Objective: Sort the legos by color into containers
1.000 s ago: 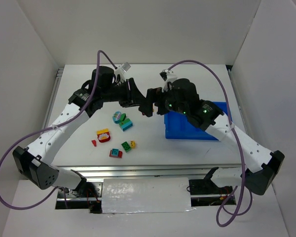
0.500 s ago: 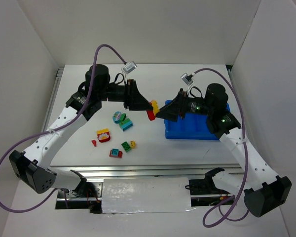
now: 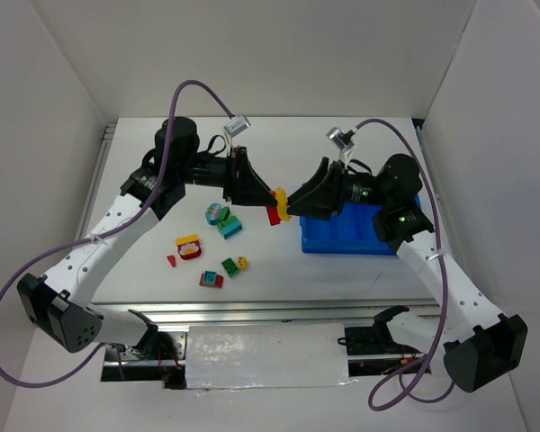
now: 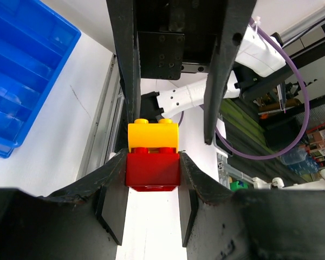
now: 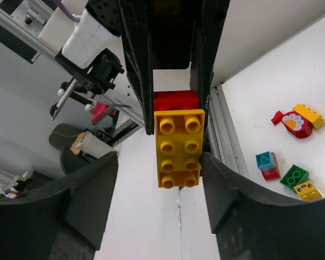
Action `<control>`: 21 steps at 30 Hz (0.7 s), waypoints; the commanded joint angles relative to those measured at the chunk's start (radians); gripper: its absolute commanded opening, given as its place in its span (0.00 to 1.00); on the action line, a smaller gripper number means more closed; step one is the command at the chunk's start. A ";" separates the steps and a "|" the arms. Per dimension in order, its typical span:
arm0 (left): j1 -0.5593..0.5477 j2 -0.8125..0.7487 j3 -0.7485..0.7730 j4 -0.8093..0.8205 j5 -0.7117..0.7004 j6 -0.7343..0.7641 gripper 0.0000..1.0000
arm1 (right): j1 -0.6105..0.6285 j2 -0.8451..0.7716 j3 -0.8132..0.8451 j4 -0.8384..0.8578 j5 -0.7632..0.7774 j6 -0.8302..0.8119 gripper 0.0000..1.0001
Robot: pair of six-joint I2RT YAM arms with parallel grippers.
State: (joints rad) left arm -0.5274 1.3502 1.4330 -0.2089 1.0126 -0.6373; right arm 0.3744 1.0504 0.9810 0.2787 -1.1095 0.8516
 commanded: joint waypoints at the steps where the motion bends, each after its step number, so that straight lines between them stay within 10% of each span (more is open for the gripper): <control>1: -0.005 0.001 0.000 0.095 0.030 -0.030 0.00 | 0.023 0.011 0.024 0.003 -0.020 -0.025 0.71; 9: -0.005 0.009 0.001 0.149 0.053 -0.065 0.00 | 0.049 0.040 0.035 -0.052 0.046 -0.092 0.55; 10: -0.005 0.007 0.001 0.151 0.055 -0.067 0.00 | 0.047 0.049 0.031 -0.047 0.046 -0.092 0.24; 13: -0.005 0.007 0.009 0.108 0.047 -0.032 0.00 | 0.049 0.045 0.016 -0.024 0.053 -0.085 0.00; 21: -0.002 -0.003 0.082 -0.164 -0.041 0.201 0.00 | -0.078 -0.004 -0.070 -0.016 0.099 -0.094 0.00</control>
State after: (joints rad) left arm -0.5262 1.3621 1.4551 -0.2562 0.9848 -0.5774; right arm 0.3893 1.0771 0.9508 0.2462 -1.0836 0.7567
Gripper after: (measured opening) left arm 0.472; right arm 0.438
